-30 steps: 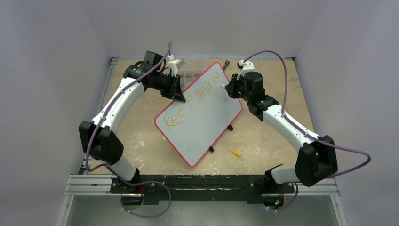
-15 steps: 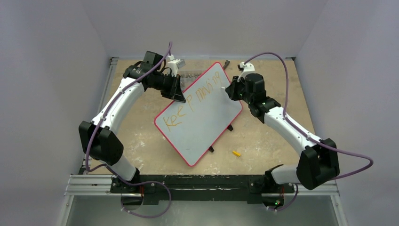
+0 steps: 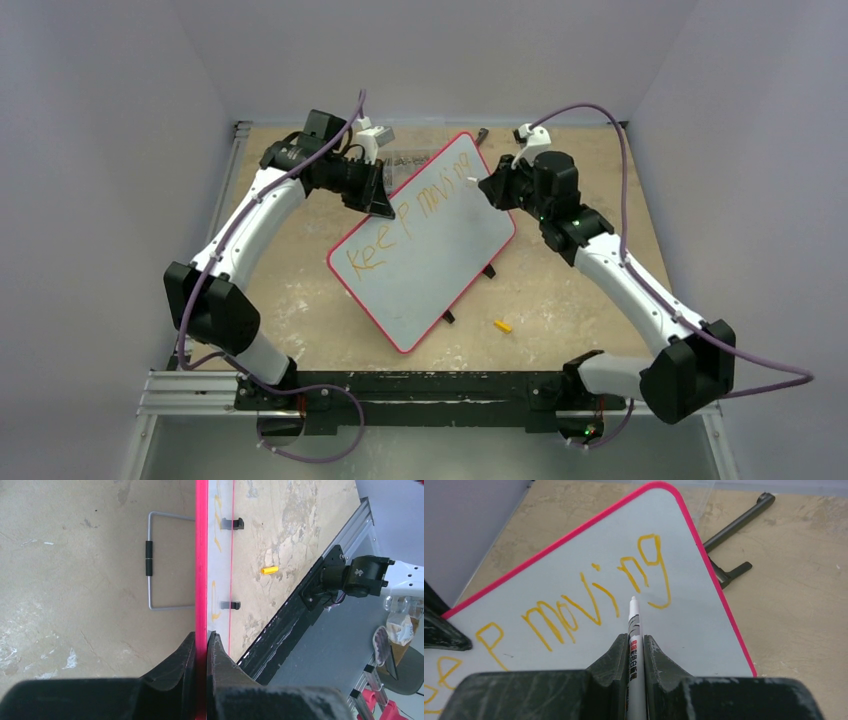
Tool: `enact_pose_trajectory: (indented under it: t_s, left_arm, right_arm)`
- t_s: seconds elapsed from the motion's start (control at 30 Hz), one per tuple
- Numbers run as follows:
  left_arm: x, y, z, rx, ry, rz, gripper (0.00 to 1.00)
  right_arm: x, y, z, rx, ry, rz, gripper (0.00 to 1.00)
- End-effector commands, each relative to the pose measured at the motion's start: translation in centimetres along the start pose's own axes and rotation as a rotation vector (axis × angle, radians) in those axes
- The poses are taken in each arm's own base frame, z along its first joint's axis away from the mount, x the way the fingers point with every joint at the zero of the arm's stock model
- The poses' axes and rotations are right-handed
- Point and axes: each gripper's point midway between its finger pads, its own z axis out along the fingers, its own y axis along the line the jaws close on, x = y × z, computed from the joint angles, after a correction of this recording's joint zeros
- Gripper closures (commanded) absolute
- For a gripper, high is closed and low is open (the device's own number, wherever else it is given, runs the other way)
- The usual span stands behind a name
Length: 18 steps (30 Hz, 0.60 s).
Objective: Write a sentence on the whiteboard
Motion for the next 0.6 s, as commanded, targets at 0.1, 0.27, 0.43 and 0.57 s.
enact_pose_trajectory:
  t_s: [0.1,0.27,0.43,0.57]
  left_arm:
    - [-0.2,0.9,-0.7,-0.078,-0.026,0.123,1.0]
    - [0.0,0.7,-0.6,-0.083,-0.028,0.111,1.0]
    - [0.1,0.7,-0.4,-0.105,-0.022,0.102,1.0]
    - [0.1,0.6,-0.4,-0.114,-0.027,0.096,1.0]
  right_arm:
    - [-4.6,2.5,-5.5,-0.077,-0.162,0.023,1.0]
    - [-4.1,2.5,-7.1,-0.09,-0.202,0.051,1.0]
    - [-3.3,2.8,-8.0,-0.122,-0.223,0.081,1.0]
    - [-2.1,2.9,-7.8,-0.142,-0.215,0.116,1.0]
